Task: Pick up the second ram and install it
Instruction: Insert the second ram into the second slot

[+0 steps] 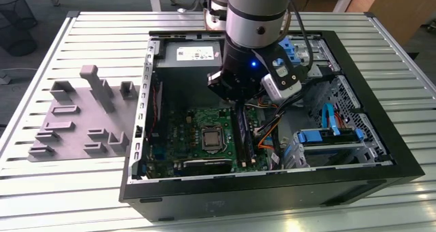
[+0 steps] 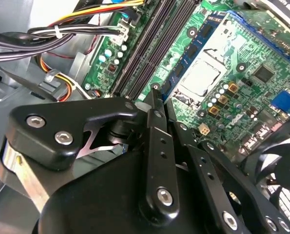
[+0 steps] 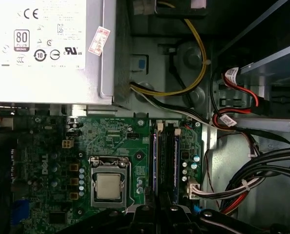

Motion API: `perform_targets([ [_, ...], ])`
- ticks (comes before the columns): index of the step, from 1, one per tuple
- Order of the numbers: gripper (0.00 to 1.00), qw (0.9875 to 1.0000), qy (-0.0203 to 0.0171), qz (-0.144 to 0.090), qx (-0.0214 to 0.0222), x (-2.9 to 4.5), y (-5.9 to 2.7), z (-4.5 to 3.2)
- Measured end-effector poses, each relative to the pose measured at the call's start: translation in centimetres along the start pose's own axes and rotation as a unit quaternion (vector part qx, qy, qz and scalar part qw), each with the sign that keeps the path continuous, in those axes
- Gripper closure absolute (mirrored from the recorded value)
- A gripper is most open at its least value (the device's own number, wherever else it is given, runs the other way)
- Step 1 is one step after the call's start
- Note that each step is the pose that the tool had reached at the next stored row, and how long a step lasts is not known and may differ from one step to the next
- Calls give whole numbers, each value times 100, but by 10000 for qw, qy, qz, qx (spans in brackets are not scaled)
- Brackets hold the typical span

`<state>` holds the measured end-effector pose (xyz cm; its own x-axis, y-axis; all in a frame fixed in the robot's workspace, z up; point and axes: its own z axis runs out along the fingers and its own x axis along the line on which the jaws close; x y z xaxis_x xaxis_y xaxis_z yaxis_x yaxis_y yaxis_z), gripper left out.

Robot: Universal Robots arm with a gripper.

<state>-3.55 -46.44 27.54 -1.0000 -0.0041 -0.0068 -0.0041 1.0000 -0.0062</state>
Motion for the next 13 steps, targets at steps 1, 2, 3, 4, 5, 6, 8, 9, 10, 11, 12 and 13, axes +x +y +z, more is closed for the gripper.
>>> perform_targets([
  [1,86,10000,0,0,0,0,-1,14],
  [2,86,10000,0,0,1,0,-2,20],
  [3,86,10000,0,0,1,0,-3,20],
  [4,86,10000,0,0,1,0,-3,20],
  [5,86,10000,1,0,2,0,-3,20],
  [6,86,10000,0,0,1,0,-3,21],
  [8,86,10000,0,0,1,0,-3,21],
  [9,86,10000,0,0,1,0,-3,21],
  [10,86,10000,0,0,0,0,-3,22],
  [11,86,10000,0,0,1,-1,-3,22],
  [12,86,10000,0,0,0,-4,-2,25],
  [13,86,10000,0,-1,0,-12,-2,26],
])
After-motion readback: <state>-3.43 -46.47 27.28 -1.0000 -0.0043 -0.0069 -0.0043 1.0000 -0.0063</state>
